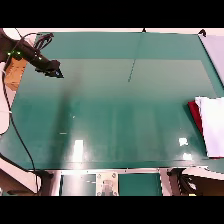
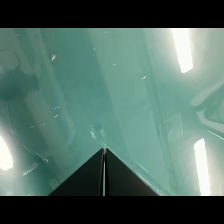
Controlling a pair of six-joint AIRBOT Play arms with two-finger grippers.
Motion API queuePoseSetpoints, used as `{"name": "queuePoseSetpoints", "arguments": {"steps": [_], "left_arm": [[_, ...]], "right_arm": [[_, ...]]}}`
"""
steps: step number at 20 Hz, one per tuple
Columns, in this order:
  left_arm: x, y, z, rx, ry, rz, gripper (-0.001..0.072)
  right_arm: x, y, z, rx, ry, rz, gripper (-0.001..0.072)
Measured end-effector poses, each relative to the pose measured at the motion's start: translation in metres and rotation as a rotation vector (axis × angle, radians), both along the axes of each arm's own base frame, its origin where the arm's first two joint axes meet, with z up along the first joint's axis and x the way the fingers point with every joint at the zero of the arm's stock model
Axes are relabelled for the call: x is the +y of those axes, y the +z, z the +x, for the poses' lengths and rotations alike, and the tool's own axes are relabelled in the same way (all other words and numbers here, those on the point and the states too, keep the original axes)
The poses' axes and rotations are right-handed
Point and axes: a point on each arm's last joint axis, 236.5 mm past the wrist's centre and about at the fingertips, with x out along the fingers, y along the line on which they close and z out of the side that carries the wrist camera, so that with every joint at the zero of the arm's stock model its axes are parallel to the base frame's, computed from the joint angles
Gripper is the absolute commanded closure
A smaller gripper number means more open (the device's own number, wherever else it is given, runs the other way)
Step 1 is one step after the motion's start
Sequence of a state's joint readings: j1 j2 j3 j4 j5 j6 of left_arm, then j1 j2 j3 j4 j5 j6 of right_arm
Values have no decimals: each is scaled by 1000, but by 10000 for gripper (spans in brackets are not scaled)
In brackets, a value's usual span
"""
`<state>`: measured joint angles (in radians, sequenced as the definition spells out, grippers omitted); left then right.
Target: Fold the shirts.
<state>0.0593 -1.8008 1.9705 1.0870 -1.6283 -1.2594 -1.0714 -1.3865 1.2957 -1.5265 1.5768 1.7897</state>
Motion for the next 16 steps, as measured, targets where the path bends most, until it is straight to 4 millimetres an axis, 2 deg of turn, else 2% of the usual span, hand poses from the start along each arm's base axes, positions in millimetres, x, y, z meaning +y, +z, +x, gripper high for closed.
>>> {"name": "queuePoseSetpoints", "arguments": {"steps": [2, 4, 6, 8, 10, 12, 14, 16], "left_arm": [[0, 4, 1, -5, 19, -2, 685], [0, 15, 0, -18, 35, -3, 685], [0, 29, -6, -32, 43, -3, 686], [-1, 41, -19, -31, 44, -2, 685], [-2, 48, -39, -21, 51, -3, 685], [-3, 48, -63, -5, 66, -6, 685], [-5, 41, -93, 11, 90, -10, 685], [-7, 27, -126, 31, 121, -14, 685]], "right_arm": [[1, 24, 50, -132, 86, -45, 632], [15, 53, 105, -273, 198, -82, 663], [43, 77, 152, -383, 329, -100, 663], [81, 90, 182, -448, 465, -99, 663], [126, 91, 195, -482, 594, -81, 662], [173, 81, 193, -497, 705, -53, 659], [220, 64, 177, -498, 800, -20, 657], [264, 40, 152, -492, 880, 18, 656]]}}
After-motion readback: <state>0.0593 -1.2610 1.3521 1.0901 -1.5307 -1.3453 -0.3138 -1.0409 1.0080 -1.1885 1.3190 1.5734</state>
